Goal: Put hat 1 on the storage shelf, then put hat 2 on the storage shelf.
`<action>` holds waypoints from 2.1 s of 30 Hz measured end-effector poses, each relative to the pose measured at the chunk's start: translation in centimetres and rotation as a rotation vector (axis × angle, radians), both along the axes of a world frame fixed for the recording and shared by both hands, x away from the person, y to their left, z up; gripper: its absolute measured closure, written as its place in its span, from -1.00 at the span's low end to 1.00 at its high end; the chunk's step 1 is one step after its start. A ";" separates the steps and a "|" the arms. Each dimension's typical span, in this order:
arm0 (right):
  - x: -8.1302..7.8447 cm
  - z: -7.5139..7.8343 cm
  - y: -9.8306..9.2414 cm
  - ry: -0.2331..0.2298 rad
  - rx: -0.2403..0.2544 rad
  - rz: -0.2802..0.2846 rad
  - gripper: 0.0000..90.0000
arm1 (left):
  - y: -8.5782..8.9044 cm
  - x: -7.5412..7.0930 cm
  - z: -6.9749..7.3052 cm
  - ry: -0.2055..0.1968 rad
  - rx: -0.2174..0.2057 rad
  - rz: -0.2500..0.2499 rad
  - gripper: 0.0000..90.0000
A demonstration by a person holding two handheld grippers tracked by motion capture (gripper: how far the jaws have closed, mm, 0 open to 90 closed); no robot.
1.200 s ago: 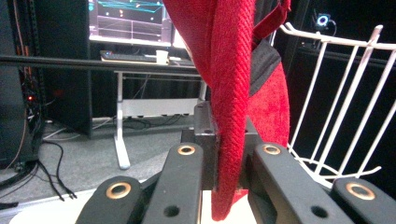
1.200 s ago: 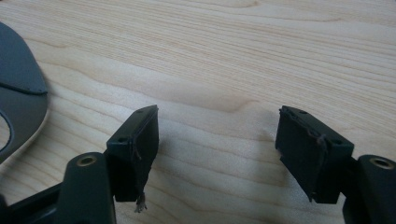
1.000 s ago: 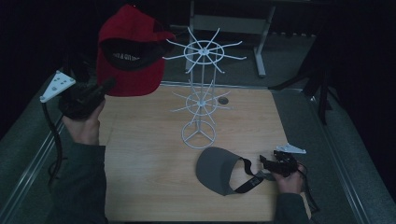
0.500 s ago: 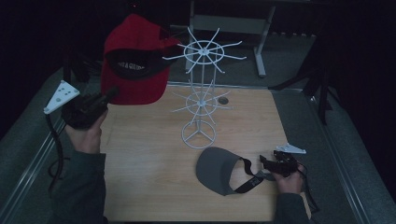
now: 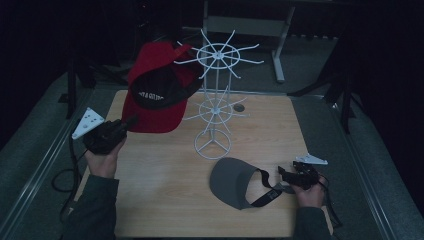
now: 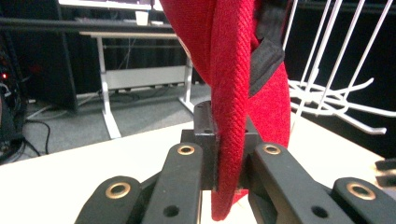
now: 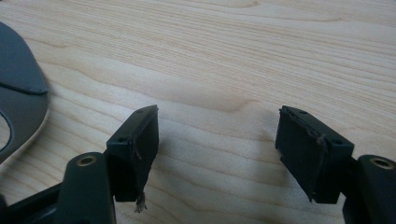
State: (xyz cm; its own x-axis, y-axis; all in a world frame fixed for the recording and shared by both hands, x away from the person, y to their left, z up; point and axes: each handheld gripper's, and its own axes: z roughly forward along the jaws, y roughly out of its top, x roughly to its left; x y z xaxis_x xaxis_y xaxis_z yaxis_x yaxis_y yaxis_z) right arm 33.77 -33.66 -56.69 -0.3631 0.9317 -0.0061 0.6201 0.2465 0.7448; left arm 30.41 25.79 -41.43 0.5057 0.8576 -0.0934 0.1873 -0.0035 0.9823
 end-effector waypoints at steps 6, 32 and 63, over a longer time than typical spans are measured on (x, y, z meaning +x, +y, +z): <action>0.0 0.0 0.0 0.000 -0.001 0.001 -0.33 | -0.2 0.2 -1.2 0.035 0.008 -0.011 0.90; 0.0 0.0 0.0 0.000 -0.001 0.001 -0.33 | 0.5 -0.5 -3.1 0.072 0.011 -0.010 0.45; -2.6 2.8 1.4 0.040 0.036 0.109 0.08 | -1.8 -1.2 -8.6 0.173 0.083 0.033 0.37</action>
State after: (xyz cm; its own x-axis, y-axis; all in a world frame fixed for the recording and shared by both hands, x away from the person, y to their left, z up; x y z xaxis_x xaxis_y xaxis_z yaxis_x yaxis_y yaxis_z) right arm 31.14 -32.22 -53.85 -0.4616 0.8861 0.0430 0.6201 0.2876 0.7299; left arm 29.19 23.99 -50.02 0.4598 0.8818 -0.1046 0.3546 -0.0744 0.9321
